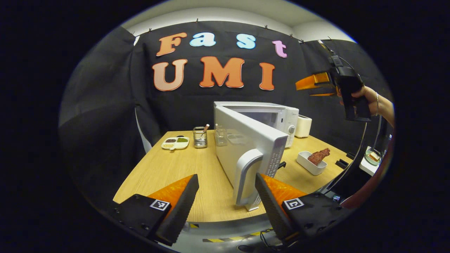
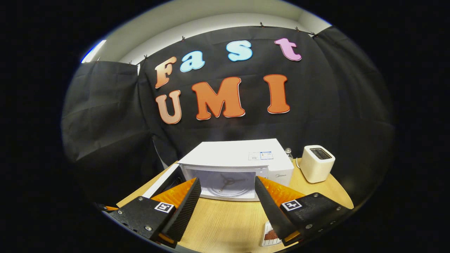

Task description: Open the microwave oven with the left hand, put the food in, and close the microwave oven.

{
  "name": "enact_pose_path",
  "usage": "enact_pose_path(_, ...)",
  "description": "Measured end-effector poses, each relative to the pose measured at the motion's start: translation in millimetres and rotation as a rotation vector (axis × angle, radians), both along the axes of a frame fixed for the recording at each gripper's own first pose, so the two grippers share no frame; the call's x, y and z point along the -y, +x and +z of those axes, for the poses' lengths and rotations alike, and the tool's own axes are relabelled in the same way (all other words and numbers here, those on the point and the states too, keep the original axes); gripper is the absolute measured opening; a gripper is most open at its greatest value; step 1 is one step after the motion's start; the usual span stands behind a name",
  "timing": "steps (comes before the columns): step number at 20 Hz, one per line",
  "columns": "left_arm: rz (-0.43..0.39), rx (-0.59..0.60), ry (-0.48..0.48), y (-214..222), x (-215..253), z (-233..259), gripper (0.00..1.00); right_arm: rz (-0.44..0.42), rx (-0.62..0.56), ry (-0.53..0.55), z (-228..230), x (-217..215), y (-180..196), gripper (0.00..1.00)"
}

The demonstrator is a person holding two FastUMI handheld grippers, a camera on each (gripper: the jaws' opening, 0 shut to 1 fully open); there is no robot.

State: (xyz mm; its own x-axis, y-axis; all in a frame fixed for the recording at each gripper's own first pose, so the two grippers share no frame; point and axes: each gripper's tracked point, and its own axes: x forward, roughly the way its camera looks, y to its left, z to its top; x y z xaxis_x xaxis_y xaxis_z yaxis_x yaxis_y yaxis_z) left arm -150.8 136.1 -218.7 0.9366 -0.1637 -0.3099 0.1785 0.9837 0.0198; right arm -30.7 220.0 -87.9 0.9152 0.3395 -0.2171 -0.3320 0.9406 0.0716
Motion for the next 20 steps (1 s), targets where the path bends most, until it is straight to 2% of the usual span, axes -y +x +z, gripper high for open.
enact_pose_path(1,0.029,0.008,-0.007,-0.8,-7.1,7.5,0.98,-0.027,0.001,0.019,-0.3,12.4,4.8,1.0)
enact_pose_path(2,0.059,0.027,-0.02,1.6,-12.7,20.4,1.0,-0.06,0.003,0.038,-1.4,28.5,8.6,0.95)
enact_pose_path(6,0.137,0.089,-0.06,16.9,-34.5,61.0,0.98,-0.222,0.006,0.092,-16.2,103.0,19.4,0.95)
enact_pose_path(9,0.192,0.136,0.024,32.1,-59.5,79.9,1.0,-0.327,0.01,0.131,-34.7,153.6,18.2,0.95)
enact_pose_path(11,0.197,0.135,0.053,42.0,-63.7,84.0,0.98,-0.388,-0.005,0.155,-56.5,179.0,14.8,0.95)
enact_pose_path(15,0.186,0.122,0.065,61.6,-51.6,83.0,0.98,-0.443,-0.039,0.206,-108.0,200.6,7.9,0.95)
enact_pose_path(16,0.182,0.131,0.065,66.1,-47.7,84.8,1.0,-0.448,-0.059,0.218,-125.7,200.3,7.6,0.95)
enact_pose_path(20,0.158,0.158,0.026,80.6,-23.5,95.9,0.98,-0.462,-0.172,0.297,-194.2,195.9,6.8,0.95)
